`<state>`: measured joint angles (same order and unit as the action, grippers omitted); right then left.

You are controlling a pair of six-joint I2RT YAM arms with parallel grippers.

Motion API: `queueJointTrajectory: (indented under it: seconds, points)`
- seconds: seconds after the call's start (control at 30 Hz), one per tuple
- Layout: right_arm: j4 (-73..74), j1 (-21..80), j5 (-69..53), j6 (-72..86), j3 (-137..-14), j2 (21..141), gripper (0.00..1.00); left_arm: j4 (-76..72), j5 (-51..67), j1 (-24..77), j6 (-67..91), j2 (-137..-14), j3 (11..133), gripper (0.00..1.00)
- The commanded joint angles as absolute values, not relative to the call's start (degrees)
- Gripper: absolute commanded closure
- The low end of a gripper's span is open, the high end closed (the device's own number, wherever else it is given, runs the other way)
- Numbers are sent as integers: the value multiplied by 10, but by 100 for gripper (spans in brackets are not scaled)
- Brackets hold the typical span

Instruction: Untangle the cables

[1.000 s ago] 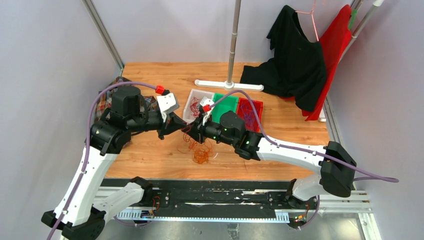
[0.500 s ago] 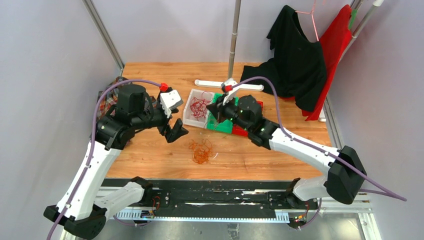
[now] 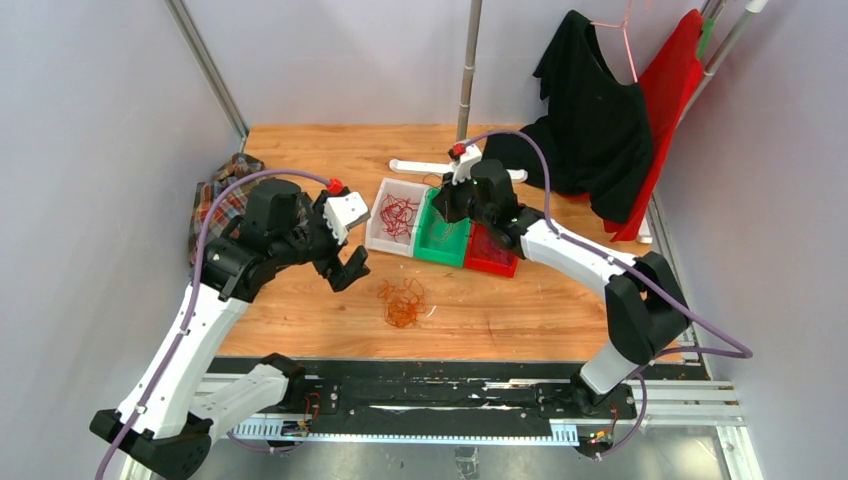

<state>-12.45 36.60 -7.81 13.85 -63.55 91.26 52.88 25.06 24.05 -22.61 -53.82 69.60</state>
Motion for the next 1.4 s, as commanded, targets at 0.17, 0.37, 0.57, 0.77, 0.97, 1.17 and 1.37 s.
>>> queueJointTrajectory:
  seconds: [0.17, 0.37, 0.57, 0.77, 0.97, 1.17, 1.37]
  points:
    - [-159, 366, -161, 202, -742, 962, 99, 527, 241, 237, -263, -533, 662, 2]
    - [-144, 376, -183, 210, -854, 1068, 99, 527, 242, 236, -273, -542, 658, 2]
    - [-95, 379, -182, 199, -975, 1203, 99, 528, 246, 237, -282, -549, 657, 2]
    - [-12, 380, -160, 167, -1055, 1278, 96, 527, 237, 236, -297, -549, 658, 2]
    - [-27, 380, -140, 150, -990, 1234, 72, 528, 223, 237, -307, -545, 665, 2]
    - [-14, 387, -131, 128, -951, 1185, 54, 528, 213, 237, -311, -552, 674, 2]
    - [-1, 392, -120, 122, -936, 1149, 58, 517, 195, 237, -308, -557, 666, 2]
